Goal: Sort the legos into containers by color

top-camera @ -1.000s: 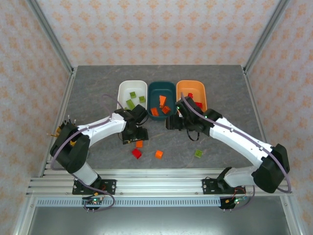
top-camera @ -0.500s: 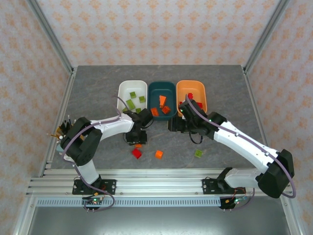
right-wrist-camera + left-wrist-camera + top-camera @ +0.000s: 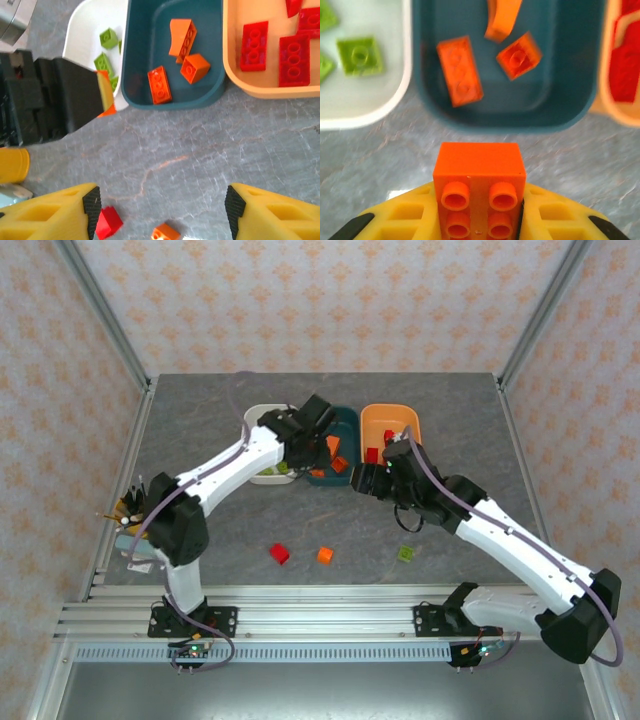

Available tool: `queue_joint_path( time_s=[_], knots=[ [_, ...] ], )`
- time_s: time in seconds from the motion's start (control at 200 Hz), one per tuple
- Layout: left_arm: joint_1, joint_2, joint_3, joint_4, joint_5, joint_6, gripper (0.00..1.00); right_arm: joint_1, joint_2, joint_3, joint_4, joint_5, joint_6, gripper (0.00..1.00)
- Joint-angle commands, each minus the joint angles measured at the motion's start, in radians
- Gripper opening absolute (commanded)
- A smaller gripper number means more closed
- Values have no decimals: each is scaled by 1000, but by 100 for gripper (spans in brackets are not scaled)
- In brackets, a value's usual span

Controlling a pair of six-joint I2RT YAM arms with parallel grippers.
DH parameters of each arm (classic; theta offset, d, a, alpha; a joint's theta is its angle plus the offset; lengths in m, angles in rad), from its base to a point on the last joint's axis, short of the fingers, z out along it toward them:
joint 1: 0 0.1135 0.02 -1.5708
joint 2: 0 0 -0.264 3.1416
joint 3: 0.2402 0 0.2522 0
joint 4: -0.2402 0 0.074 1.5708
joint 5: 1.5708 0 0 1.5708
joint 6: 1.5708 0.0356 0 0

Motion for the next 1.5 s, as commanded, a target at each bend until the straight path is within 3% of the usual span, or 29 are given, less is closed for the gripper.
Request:
queue_joint_path(
  time_s=[0.0,0.335,0.47,0.631,0.851,1.001,1.236,1.496],
  knots=[
    [31,144,141,-97,-96,42,28,-37,10,21,57,32,28,69],
    [117,491,585,-172,-120,93,29,-122,49,41,64,-54,23,69],
    [130,581,674,-198,-81,99,37,-126,54,37,53,-67,21,70],
    [130,573,695,-195,-61,91,62,-128,72,43,23,-88,-2,70],
    [128,427,681,-193,-39,50,67,-81,128,54,-51,-103,-101,70],
    [128,212,494,-141,-37,6,69,43,184,67,-70,-86,-120,69],
    [147,-291,-95,-82,-115,-71,72,279,351,124,-39,-89,-228,70],
    [148,-877,-634,-235,-214,-222,74,443,646,301,-74,-91,-300,76]
  ],
)
